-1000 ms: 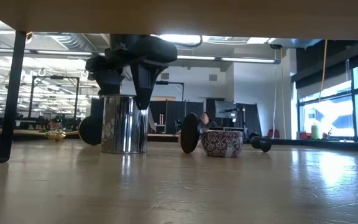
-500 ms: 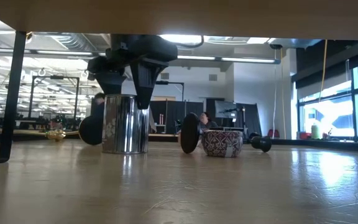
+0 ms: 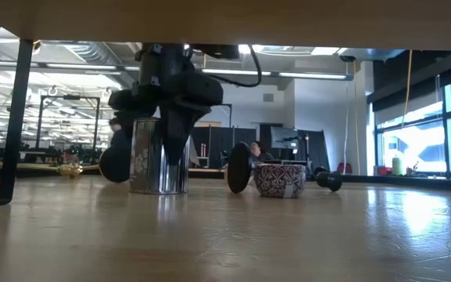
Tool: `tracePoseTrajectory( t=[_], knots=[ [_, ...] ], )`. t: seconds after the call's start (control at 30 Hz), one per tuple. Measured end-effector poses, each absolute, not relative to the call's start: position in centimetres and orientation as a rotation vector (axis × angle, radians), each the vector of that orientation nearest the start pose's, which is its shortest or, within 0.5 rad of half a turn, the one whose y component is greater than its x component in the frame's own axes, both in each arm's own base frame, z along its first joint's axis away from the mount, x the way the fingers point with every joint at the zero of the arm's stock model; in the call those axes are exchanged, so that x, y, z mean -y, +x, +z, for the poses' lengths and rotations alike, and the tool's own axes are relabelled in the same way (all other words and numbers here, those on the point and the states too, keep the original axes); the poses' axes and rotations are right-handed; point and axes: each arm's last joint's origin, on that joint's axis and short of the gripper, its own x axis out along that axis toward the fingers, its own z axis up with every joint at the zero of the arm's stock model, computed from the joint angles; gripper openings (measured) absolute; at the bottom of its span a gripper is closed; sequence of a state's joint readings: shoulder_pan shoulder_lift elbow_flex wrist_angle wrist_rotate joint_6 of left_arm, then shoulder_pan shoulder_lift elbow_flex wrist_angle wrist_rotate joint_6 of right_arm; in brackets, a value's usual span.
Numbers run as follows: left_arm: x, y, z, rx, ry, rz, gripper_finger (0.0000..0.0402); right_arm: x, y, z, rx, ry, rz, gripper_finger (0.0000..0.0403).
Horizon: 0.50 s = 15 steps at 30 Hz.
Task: Pick & Place candle stick holders
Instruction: Put the silver scented candle on the shelf
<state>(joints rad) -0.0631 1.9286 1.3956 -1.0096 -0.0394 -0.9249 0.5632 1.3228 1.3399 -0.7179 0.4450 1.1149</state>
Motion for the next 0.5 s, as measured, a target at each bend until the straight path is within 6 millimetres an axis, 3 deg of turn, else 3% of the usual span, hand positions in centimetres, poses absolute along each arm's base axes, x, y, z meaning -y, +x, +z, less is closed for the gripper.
tracePoseTrajectory(
  t=[0.5],
  knots=[
    [2.13,35.78,18.78,-1.380,-0.606,0.643,0.0400,-13.41,23.55,36.26,-0.598,0.740,-0.234,0.0062]
  ],
)
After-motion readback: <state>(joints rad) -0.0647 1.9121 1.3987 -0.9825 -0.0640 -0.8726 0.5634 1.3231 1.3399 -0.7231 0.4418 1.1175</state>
